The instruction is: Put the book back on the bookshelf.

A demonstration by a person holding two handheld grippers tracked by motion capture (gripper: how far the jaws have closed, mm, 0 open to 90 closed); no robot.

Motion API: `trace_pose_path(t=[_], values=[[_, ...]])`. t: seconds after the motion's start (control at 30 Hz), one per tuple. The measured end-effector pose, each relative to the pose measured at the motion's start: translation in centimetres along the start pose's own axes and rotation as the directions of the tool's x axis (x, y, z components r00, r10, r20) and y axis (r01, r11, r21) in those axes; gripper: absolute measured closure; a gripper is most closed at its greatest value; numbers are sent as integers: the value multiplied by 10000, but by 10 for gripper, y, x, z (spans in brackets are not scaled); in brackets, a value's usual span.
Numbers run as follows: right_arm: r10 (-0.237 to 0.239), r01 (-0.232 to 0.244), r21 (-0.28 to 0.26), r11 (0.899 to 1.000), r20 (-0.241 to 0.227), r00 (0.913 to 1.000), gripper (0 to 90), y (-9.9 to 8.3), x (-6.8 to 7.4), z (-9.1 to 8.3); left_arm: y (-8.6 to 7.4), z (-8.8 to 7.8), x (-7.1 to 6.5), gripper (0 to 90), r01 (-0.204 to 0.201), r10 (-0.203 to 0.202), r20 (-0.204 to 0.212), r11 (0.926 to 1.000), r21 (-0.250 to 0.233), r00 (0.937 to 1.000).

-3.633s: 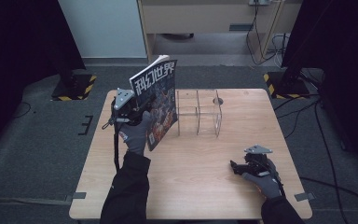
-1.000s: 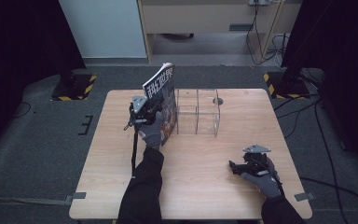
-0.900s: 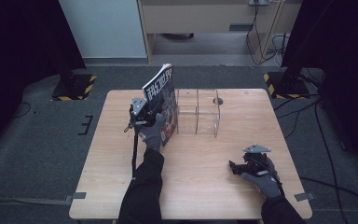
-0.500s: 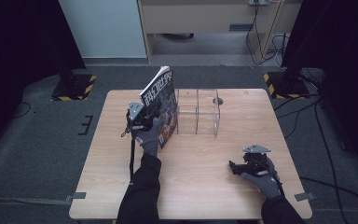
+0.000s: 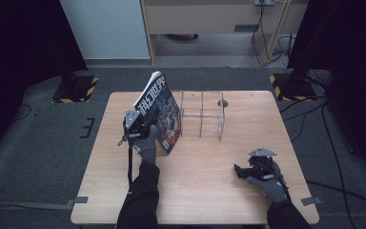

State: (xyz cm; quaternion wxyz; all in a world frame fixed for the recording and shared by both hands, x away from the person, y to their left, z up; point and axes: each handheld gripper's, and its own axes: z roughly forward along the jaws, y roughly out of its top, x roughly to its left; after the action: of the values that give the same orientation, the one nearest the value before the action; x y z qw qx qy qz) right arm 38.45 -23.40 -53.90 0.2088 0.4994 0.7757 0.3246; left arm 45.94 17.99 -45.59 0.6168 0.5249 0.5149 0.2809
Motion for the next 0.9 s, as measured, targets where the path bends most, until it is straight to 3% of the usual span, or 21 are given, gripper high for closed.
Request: trace_pose_path(t=[0.17, 0.33, 0.43, 0.67, 0.77, 0.9], values=[[22, -22, 5, 10000, 9, 10000, 48, 0, 0, 0, -1, -5, 2, 758, 38, -39, -35, 9998, -212, 10000], [30, -30, 5, 10000, 13, 10000, 48, 0, 0, 0, 4, -12, 0, 540, -315, 303, -221, 9979, -570, 9993], [19, -19, 5, 10000, 22, 10000, 47, 0, 0, 0, 6, -18, 0, 408, -527, 512, -301, 9973, -511, 9982], [25, -25, 5, 10000, 28, 10000, 47, 0, 0, 0, 16, -30, 0, 238, -1239, 1240, -230, 9923, 45, 9920], [27, -27, 1, 10000, 35, 10000, 47, 0, 0, 0, 20, -34, -1, 163, -1747, 1770, -275, 9822, 686, 9838], [37, -37, 2, 10000, 43, 10000, 47, 0, 0, 0, 26, -39, -3, 151, -1613, 1614, 78, 9809, 1089, 9869]])
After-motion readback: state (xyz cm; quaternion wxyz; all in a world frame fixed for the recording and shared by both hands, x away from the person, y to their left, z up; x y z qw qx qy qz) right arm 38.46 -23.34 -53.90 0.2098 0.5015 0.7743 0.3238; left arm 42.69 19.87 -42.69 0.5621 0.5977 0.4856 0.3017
